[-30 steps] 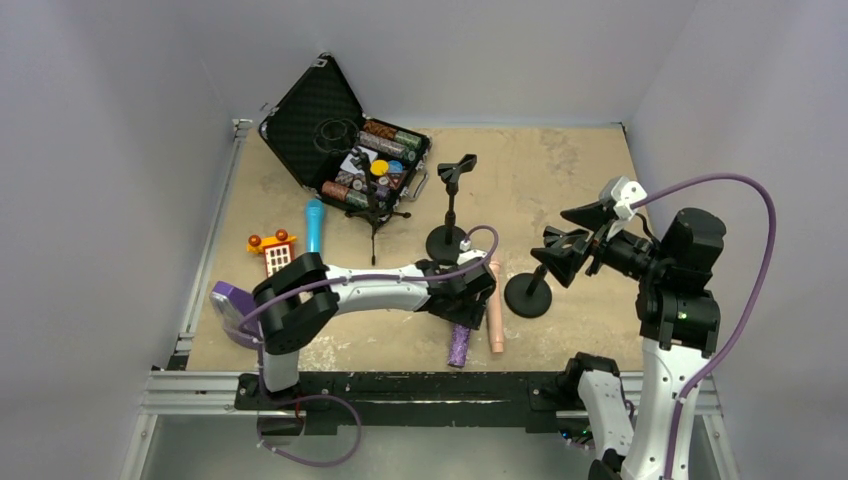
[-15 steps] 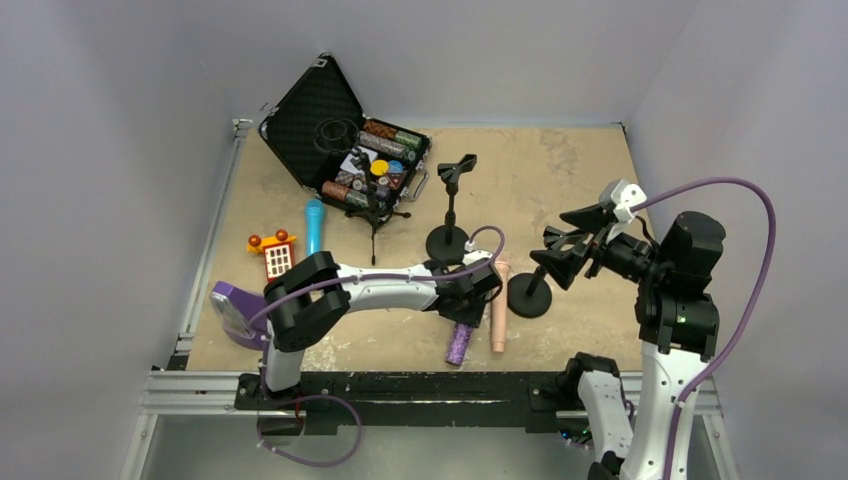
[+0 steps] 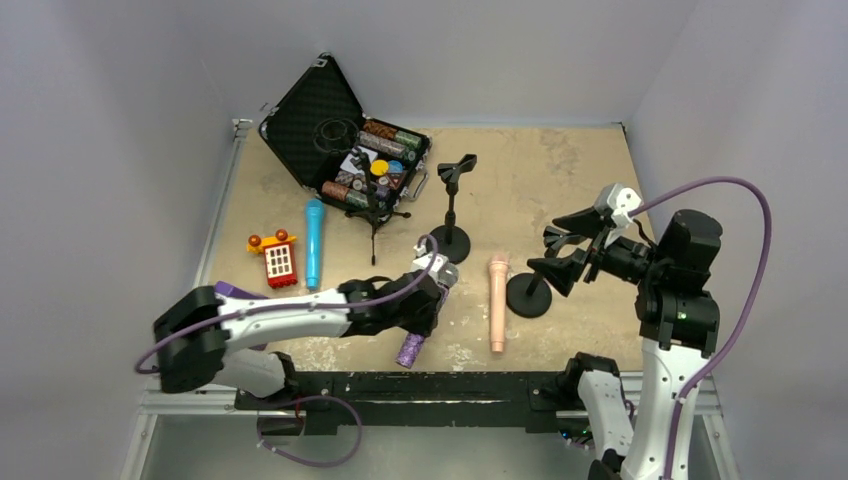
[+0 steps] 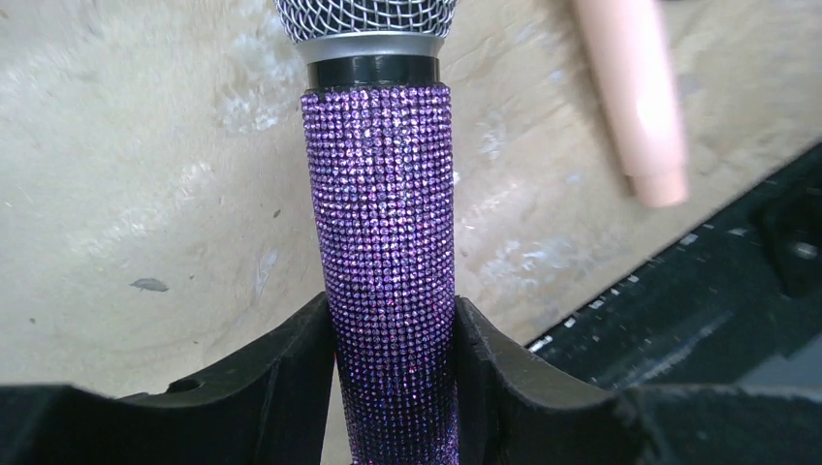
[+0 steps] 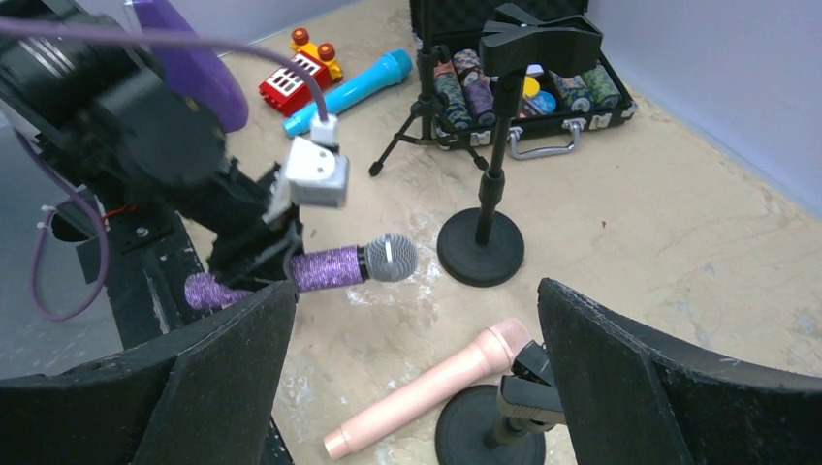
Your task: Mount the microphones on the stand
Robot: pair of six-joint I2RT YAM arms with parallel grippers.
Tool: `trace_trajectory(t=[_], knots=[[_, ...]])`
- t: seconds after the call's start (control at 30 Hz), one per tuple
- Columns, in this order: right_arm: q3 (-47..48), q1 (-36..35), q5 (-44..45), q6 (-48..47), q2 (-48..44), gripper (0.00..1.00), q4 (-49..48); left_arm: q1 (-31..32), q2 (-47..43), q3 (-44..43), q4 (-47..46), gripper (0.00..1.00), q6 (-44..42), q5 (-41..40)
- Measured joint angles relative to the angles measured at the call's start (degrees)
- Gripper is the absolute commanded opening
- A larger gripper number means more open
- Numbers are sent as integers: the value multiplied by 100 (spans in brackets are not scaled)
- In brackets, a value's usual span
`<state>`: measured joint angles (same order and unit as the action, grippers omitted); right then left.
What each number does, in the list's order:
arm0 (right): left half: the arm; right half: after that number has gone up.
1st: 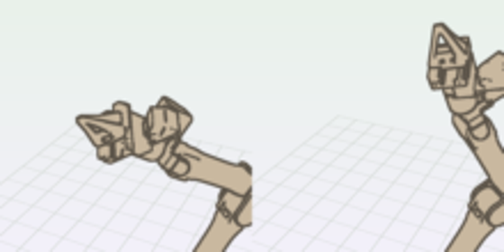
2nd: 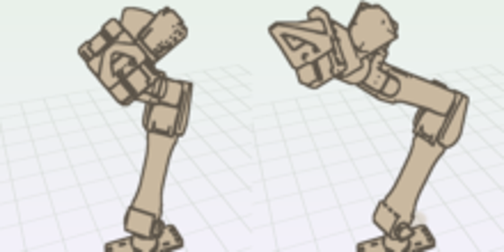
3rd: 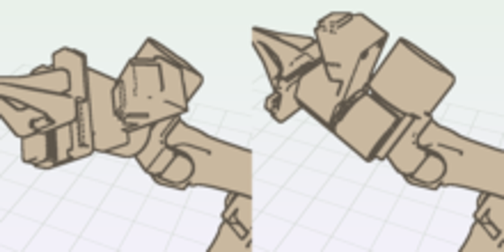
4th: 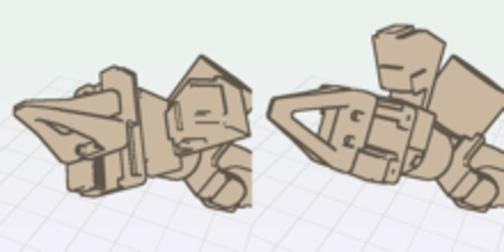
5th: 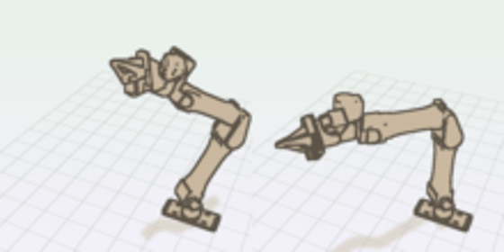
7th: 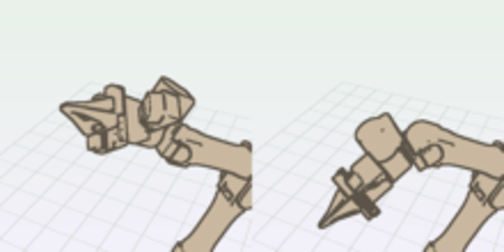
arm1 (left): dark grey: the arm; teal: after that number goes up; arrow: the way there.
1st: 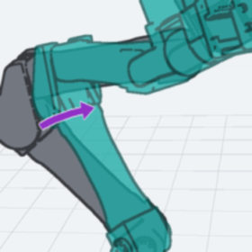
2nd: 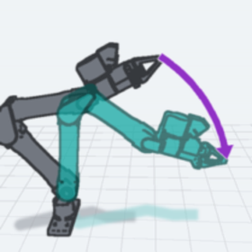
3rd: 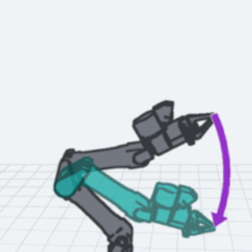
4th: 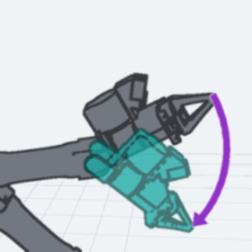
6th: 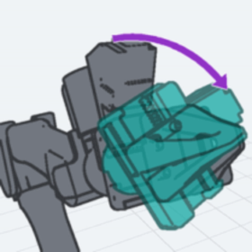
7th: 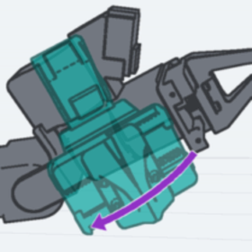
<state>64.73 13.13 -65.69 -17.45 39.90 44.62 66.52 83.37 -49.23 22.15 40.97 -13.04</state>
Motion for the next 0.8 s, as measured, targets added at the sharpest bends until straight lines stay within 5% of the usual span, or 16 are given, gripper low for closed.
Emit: trace_trajectory(t=[0.23,0.4,0.63,0.8], knots=[[166,0,-476,-529,282,99,553,0,-2378,590,-487,0,-820,57],[302,0,-758,-734,479,99,844,-2,-3254,295,-632,0,-1342,61],[597,-219,-1248,-610,887,98,927,-50,-2627,-1073,-1550,0,-1801,203],[557,-713,-1241,352,988,98,103,-105,-1755,-2107,-2312,0,-1823,286]])
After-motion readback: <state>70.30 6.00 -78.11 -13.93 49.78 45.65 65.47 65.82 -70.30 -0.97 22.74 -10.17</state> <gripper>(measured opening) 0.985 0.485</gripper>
